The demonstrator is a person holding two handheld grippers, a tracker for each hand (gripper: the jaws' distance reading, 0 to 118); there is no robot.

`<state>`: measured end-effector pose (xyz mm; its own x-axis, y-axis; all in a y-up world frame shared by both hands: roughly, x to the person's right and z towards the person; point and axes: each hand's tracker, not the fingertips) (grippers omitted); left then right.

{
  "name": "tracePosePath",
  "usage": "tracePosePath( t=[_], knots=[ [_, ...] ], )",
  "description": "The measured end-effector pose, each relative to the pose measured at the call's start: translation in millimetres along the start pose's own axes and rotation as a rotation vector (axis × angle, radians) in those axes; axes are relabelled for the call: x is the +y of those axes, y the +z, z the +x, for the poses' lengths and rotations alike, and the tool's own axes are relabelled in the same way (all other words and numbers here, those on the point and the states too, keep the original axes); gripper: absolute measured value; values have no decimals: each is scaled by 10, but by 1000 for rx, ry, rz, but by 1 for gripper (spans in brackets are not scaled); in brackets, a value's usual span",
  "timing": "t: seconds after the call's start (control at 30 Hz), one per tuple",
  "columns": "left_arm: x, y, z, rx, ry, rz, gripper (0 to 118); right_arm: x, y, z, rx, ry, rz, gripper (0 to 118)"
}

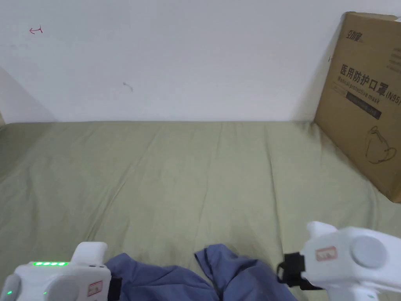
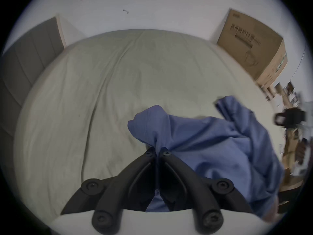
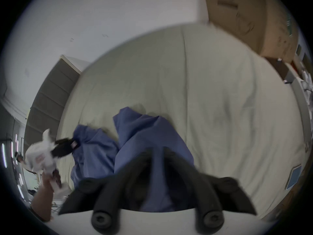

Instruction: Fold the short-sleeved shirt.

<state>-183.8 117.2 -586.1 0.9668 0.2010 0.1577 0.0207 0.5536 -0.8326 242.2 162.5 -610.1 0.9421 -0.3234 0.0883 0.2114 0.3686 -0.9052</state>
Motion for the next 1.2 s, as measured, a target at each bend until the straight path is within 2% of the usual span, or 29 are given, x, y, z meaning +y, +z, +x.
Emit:
tracePosePath(
  t=[0.03,0.07,0.2,0.27,0.3,0.4,0.43,0.5,0.53,0.57,0.6,0.7,0.77,0.97,1.2],
  knots=[
    [24,72,-37,2,17,-1,2,125,-157,-34,2,0,-23,98],
    [-4,149,-67,16,23,4,2,244,-343,-77,-22,20,-73,106],
    [-89,359,-195,-10,81,14,2,456,-864,-154,-133,0,-177,106],
    [-142,400,-257,10,76,3,2,457,-1081,-134,-143,-25,-233,106],
    [-148,393,-293,26,67,-8,2,434,-1179,-129,-170,-22,-263,106],
    [-223,421,-382,59,43,-19,2,353,-1104,-277,-220,42,-204,104],
    [-230,435,-392,61,47,-22,2,321,-1037,-328,-220,73,-188,98],
    [-269,483,-439,47,79,-27,2,217,-859,-451,-256,183,-177,60],
    [-286,513,-446,42,91,-25,2,167,-787,-474,-266,237,-171,35],
    [-295,546,-450,39,99,-20,2,116,-709,-477,-237,259,-173,5],
    [-309,607,-436,38,103,-11,2,59,-556,-439,-244,234,-144,5],
    [-305,920,-331,21,91,62,1,13,-34,-332,-110,112,-26,5],
    [-256,1202,-263,2,63,125,1,36,420,-300,-83,75,78,5],
    [96,2174,-92,16,33,299,1,96,1868,-357,-4,89,282,5],
    [596,3069,74,71,-12,449,1,343,3173,-484,-38,95,514,5]
  ],
)
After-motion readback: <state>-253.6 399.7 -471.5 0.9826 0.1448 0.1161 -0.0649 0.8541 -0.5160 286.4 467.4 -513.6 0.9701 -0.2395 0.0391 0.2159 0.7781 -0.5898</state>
